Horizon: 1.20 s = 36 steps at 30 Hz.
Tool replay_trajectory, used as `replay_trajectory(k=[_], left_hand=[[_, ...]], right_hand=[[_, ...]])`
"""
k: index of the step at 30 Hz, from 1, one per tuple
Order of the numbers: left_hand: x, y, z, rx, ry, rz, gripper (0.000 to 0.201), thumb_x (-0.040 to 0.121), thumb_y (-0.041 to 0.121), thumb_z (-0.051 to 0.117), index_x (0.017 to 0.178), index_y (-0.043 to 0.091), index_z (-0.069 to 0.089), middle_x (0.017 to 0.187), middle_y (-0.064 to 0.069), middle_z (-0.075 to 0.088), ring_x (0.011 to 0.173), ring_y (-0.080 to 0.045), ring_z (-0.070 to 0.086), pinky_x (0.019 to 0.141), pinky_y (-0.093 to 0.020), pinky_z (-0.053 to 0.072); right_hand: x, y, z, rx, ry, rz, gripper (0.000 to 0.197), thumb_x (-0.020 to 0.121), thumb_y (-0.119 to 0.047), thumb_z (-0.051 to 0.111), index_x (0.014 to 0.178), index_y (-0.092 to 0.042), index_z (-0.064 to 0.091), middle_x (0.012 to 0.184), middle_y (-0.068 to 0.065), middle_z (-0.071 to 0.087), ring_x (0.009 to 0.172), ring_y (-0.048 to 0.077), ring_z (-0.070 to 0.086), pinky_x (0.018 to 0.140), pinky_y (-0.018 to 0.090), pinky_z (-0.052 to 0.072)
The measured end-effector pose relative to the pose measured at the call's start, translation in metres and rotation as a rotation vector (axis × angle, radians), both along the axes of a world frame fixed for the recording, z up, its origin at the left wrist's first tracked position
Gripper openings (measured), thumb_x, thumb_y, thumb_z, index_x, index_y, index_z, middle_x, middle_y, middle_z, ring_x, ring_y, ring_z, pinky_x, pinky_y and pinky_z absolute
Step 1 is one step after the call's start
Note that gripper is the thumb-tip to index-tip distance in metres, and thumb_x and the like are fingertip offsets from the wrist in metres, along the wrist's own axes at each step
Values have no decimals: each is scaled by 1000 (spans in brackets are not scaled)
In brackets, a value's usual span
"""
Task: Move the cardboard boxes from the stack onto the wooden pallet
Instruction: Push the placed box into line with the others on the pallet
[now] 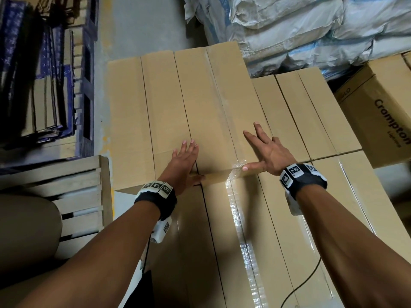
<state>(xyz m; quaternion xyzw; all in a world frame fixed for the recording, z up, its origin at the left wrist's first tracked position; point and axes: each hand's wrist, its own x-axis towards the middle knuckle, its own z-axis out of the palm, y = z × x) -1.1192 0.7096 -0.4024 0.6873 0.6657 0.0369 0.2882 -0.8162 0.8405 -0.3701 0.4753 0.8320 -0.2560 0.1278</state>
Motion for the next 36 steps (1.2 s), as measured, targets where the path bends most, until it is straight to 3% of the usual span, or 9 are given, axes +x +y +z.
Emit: replay_trajectory(k=[14,20,22,26,29,31,33,35,36], left_hand=[[5,2,-8,48,47,16,93,98,36,69,166,10,11,175,-6,-2,160,-25,-11,130,-51,0],[6,1,-9,67,78,7,89,100,36,66,166,8,13,175,-8,0,161,-28,-9,129,-50,-1],[8,2,-8,59,113,1,88,102,38,63,166,8,11,175,-9,-2,161,-28,-10,130,-52,0],[12,3,0,8,175,-23,88,105,42,56,166,10,2,174,-8,-9,160,-28,-14,129,-51,-3],[17,-1,12,-24,230,-31,87,106,44,53,167,10,0,174,-8,-9,161,-27,-11,130,-51,2],[24,-4,25,-42,231,5,81,106,38,54,167,10,8,175,-9,-1,161,-28,-3,130,-50,10],[39,-15,45,-65,181,47,67,105,32,55,162,10,27,171,-13,21,158,-32,18,126,-46,26],[58,-37,60,-60,137,88,44,105,31,55,144,12,50,144,-14,55,136,-34,50,107,-42,46],[70,-52,67,-76,141,93,37,105,33,54,136,13,56,130,-12,61,124,-32,58,98,-41,50]], right_hand=[[-3,6,-7,37,6,-29,118,70,-79,75,161,-54,5,172,-21,-17,141,55,31,104,70,47],[-1,5,-13,79,20,-21,113,67,-85,68,159,-58,7,172,-20,-14,141,52,32,95,70,52],[-1,2,-14,89,2,-24,111,70,-87,63,160,-57,7,173,-17,-13,147,55,23,103,70,46],[-7,-14,-13,186,-110,2,102,81,-88,41,166,-45,5,176,1,-4,157,50,4,125,63,19],[-12,-41,-5,223,-135,-34,81,103,-63,43,168,-35,3,176,10,-3,160,42,2,127,60,17],[-10,-67,2,190,-75,-74,67,109,-38,48,166,-29,16,175,14,4,159,42,13,126,59,24],[1,-97,14,188,17,-104,52,106,-24,54,156,-24,40,171,14,25,147,44,40,114,58,45],[19,-129,29,177,75,-129,40,104,-22,56,144,-23,54,157,9,48,129,39,58,98,49,56],[29,-146,37,165,89,-144,38,103,-24,56,141,-24,58,150,7,56,125,35,61,95,45,57]])
